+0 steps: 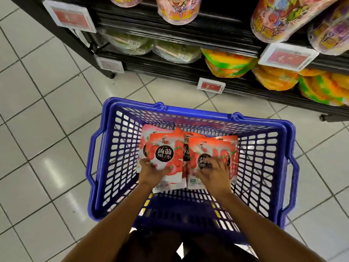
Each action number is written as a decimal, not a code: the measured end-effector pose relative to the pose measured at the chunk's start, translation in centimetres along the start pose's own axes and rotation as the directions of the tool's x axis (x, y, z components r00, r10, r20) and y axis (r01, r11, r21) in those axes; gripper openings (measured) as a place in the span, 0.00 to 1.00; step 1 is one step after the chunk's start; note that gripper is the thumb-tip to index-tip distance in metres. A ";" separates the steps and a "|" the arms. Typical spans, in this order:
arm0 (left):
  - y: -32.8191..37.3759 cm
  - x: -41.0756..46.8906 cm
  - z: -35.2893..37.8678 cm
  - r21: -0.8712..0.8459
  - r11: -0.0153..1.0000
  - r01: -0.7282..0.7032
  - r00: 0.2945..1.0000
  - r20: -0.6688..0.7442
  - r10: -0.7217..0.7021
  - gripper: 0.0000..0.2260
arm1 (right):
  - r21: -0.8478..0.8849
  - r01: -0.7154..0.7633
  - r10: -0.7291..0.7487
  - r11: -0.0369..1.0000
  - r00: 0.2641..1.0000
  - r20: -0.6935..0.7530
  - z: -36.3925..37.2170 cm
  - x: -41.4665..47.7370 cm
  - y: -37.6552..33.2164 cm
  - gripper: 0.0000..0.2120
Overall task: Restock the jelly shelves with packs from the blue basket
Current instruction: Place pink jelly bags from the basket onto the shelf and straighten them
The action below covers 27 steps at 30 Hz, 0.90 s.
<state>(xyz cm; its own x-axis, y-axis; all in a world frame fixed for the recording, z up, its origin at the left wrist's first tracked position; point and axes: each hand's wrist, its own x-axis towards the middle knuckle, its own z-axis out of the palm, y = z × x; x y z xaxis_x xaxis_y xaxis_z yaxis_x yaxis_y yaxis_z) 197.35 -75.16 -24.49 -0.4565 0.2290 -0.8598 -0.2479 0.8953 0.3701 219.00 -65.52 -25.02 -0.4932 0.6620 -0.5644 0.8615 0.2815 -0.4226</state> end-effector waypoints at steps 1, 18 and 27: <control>0.2 0.1 0.1 -0.018 1.000 -0.001 1.000 0.010 0.001 0.32 | 0.140 -0.138 0.137 0.980 0.990 0.014 0.0 0.9 0.0 0.13; 4.7 -13.4 -5.8 -0.210 0.973 -0.092 0.947 0.284 0.150 0.30 | 0.869 -0.435 0.419 0.237 0.852 0.312 -9.0 -9.4 -5.6 0.26; 18.5 -33.9 -13.9 -0.369 0.861 -0.351 0.815 0.332 0.475 0.37 | 0.976 -0.138 0.342 0.171 0.937 0.072 -31.7 -22.4 -14.5 0.25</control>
<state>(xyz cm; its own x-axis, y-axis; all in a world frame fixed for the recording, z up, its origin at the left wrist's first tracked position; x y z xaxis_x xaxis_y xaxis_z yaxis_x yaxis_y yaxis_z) 196.32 -71.63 16.39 -0.2060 0.7385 -0.6421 -0.3683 0.5494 0.7500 221.37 -62.39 16.18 -0.1757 0.6665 -0.7245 0.0977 -0.7205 -0.6865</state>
